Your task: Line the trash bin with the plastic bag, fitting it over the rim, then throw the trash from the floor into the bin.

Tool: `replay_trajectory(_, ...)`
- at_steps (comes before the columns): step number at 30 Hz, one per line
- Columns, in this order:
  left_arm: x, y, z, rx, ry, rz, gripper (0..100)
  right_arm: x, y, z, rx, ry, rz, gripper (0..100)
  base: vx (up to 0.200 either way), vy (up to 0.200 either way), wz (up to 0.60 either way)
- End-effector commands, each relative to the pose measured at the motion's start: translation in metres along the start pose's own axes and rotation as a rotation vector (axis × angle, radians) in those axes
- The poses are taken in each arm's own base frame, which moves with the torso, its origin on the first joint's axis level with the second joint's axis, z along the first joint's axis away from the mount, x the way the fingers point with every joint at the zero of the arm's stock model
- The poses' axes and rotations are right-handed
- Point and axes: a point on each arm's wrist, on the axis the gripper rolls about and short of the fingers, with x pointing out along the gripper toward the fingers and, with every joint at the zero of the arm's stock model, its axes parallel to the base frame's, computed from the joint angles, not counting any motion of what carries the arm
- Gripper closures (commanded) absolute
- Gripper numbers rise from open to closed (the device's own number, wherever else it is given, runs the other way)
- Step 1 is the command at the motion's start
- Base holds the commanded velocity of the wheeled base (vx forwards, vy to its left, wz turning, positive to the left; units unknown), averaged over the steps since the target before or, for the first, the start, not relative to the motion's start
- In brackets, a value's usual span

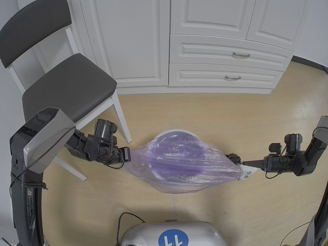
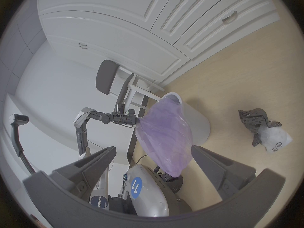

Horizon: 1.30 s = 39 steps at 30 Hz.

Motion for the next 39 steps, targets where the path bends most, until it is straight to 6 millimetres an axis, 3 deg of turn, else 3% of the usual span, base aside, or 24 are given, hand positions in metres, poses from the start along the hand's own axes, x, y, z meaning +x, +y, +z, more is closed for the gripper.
replay_trajectory(1,-0.021,-0.021,0.004,0.007,-0.027,-0.037,100,0.014,0.015,0.011,-0.031,0.001,-0.08,0,0.0,0.0,0.0)
replay_trajectory(3,-0.03,-0.031,0.004,0.011,-0.034,-0.053,100,0.022,0.024,0.015,-0.038,-0.003,-0.149,0,0.0,0.0,0.0)
replay_trajectory(6,-0.052,-0.055,-0.001,0.044,-0.045,-0.094,100,0.049,0.058,0.026,-0.072,-0.044,-0.354,0,0.0,0.0,0.0)
replay_trajectory(9,-0.059,-0.065,-0.009,0.071,-0.035,-0.11,100,0.063,0.076,0.025,-0.117,-0.055,-0.435,0,0.0,0.0,0.0)
replay_trajectory(10,-0.059,-0.065,-0.009,0.071,-0.035,-0.11,100,0.063,0.076,0.025,-0.117,-0.055,-0.435,0,0.0,0.0,0.0)
replay_trajectory(11,-0.057,-0.069,-0.019,0.094,-0.024,-0.117,100,0.075,0.096,0.022,-0.16,-0.062,-0.483,0,0.0,0.0,0.0)
replay_trajectory(13,-0.051,-0.066,-0.024,0.097,-0.015,-0.114,100,0.085,0.108,0.016,-0.185,-0.053,-0.51,0,0.0,0.0,0.0)
replay_trajectory(14,-0.036,-0.057,-0.032,0.111,0.013,-0.096,100,0.095,0.119,0.009,-0.234,-0.057,-0.55,0,0.0,0.0,0.0)
replay_trajectory(17,-0.024,-0.043,-0.038,0.148,0.042,-0.071,100,0.11,0.132,-0.006,-0.311,-0.062,-0.589,0,0.0,0.0,0.0)
replay_trajectory(22,-0.023,-0.036,-0.034,0.141,0.036,-0.067,100,0.125,0.135,-0.027,-0.403,-0.082,-0.58,0,0.0,0.0,0.0)
replay_trajectory(30,-0.004,-0.017,-0.034,0.113,-0.003,-0.055,100,0.146,0.12,-0.051,-0.454,-0.09,-0.604,0,0.0,0.0,0.0)
replay_trajectory(39,-0.009,-0.005,-0.025,0.087,-0.027,-0.04,100,0.152,0.113,-0.06,-0.482,-0.077,-0.624,0,0.0,0.0,0.0)
